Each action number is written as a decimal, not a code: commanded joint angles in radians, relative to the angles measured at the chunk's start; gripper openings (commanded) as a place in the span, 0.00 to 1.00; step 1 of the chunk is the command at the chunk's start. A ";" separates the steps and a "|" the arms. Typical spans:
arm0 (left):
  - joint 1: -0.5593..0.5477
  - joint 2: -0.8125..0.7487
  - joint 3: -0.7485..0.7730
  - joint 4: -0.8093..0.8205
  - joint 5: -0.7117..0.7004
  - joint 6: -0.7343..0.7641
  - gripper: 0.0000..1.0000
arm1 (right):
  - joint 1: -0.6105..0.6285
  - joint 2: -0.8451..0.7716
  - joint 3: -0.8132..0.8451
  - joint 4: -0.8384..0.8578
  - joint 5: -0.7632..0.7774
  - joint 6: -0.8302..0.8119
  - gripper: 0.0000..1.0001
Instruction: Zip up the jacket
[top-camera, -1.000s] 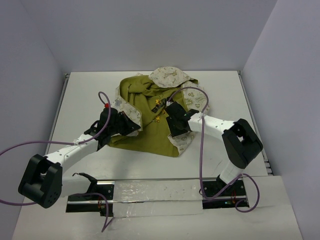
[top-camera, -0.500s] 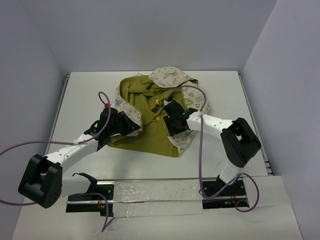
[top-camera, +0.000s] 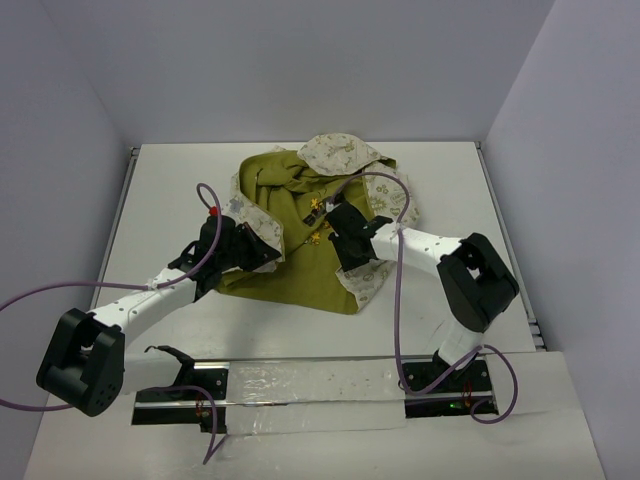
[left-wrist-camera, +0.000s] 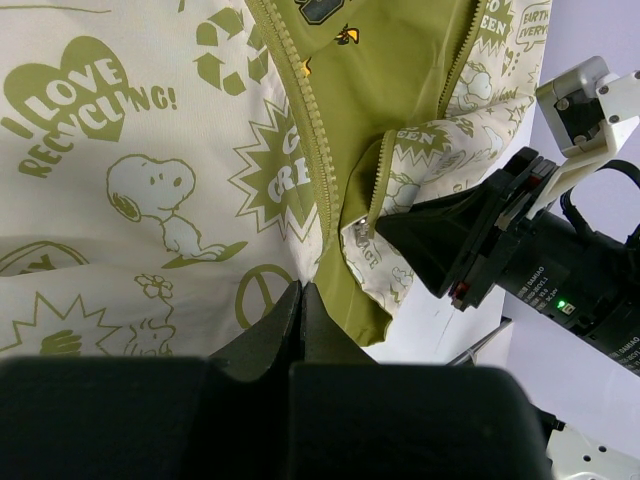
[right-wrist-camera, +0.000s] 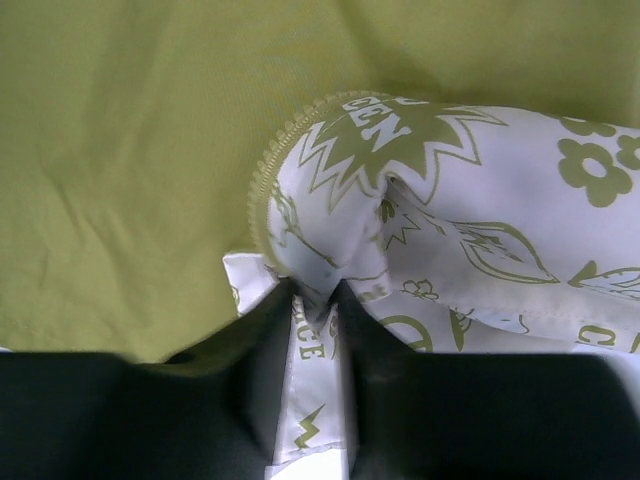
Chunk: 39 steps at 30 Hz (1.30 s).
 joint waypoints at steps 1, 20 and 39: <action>-0.007 -0.004 0.035 0.035 0.005 0.004 0.00 | 0.008 0.001 0.019 0.022 -0.001 -0.009 0.23; -0.007 -0.066 0.053 0.000 -0.035 0.032 0.00 | -0.018 -0.333 -0.048 0.125 -0.332 0.026 0.00; -0.009 -0.275 -0.070 0.334 0.135 0.202 0.00 | -0.025 -0.530 -0.383 0.894 -0.632 0.223 0.00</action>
